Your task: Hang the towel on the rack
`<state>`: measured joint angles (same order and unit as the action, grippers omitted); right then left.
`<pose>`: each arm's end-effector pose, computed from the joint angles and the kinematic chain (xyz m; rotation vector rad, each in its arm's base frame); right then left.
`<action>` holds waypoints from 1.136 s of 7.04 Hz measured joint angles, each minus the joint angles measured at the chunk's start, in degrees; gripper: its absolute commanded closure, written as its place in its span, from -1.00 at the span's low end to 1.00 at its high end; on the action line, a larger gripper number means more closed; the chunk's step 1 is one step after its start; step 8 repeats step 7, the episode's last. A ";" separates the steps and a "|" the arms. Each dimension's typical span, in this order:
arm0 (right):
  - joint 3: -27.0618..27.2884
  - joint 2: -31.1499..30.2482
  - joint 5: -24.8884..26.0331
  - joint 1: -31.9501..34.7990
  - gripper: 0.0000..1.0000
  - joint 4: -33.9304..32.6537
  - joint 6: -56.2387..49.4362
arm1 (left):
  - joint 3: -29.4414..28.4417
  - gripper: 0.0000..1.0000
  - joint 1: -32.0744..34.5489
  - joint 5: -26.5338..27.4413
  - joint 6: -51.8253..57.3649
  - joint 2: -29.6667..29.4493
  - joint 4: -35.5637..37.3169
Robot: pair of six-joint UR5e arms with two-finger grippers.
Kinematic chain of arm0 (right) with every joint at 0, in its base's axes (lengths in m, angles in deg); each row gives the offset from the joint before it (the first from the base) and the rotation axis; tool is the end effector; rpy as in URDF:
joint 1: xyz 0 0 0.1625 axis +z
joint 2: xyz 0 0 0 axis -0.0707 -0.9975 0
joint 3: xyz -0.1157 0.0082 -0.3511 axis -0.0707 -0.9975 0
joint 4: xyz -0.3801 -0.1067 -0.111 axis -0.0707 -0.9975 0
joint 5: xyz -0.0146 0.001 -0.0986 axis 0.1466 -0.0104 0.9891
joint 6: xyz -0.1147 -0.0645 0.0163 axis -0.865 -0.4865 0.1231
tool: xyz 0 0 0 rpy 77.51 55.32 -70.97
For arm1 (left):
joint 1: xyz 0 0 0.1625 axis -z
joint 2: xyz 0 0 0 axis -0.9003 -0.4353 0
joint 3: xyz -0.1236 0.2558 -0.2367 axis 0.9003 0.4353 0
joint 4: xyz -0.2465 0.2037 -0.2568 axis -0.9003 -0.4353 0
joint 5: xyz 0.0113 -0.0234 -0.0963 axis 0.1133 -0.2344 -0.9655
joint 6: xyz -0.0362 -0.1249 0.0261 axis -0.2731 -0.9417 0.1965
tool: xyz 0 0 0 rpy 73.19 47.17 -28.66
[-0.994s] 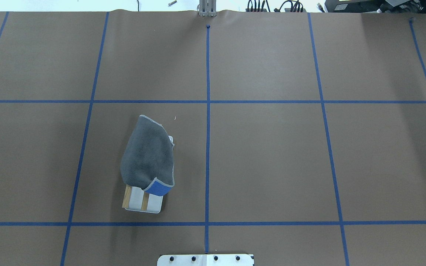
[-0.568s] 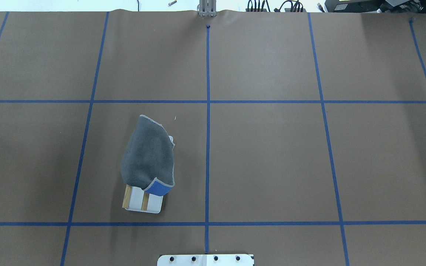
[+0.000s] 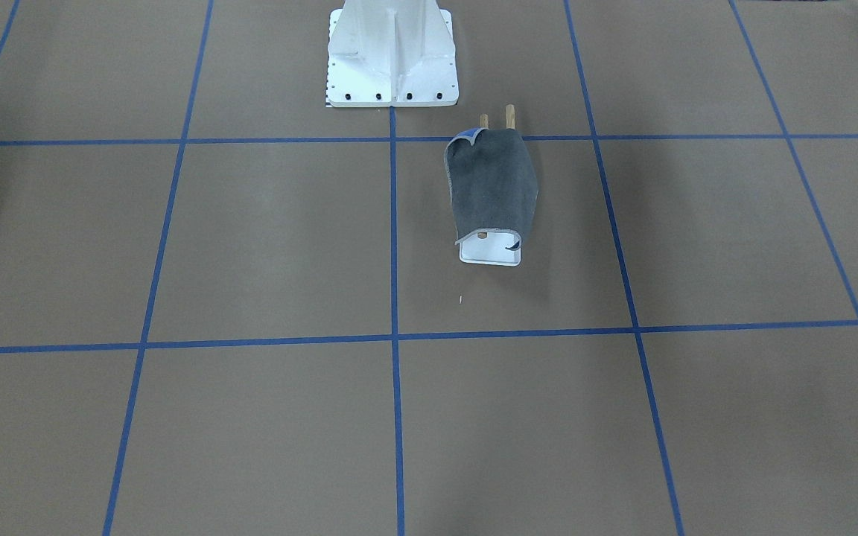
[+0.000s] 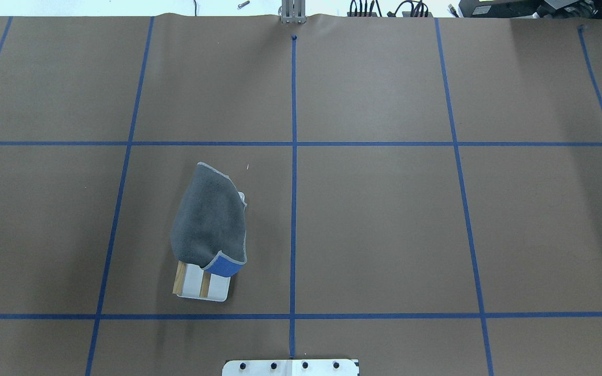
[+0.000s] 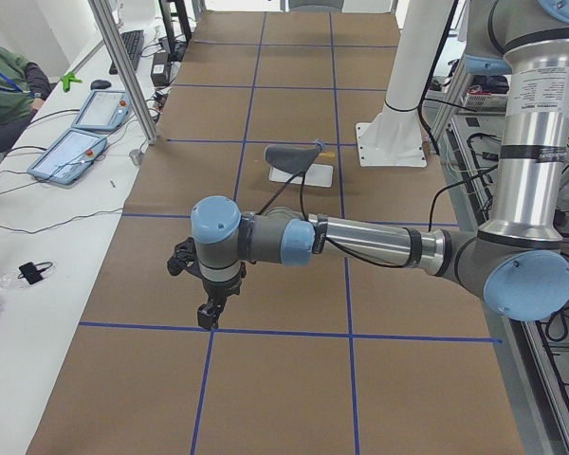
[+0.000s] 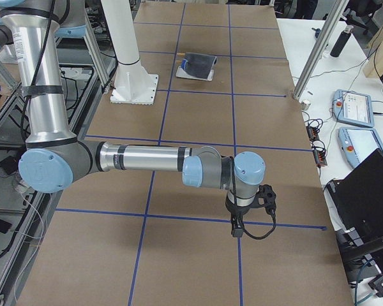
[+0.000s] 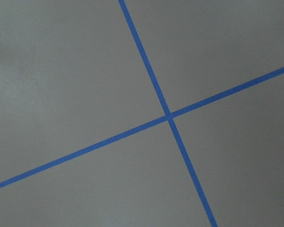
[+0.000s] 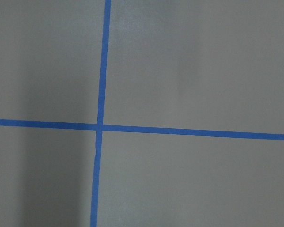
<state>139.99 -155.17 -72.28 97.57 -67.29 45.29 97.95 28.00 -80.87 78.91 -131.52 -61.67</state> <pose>0.0819 -0.5239 0.6244 0.0415 -0.6824 -0.0366 -0.0674 -0.5029 0.5687 0.2371 0.6654 0.3424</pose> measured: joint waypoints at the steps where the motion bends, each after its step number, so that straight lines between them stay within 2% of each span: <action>1: 0.04 -0.10 0.03 0.00 -1.00 0.00 0.09 | 0.52 -0.97 0.00 0.13 0.01 0.43 -0.02; 8: 0.59 -1.26 0.06 -0.01 -1.00 0.00 0.14 | 0.78 -0.97 -0.06 0.20 0.01 1.70 -0.03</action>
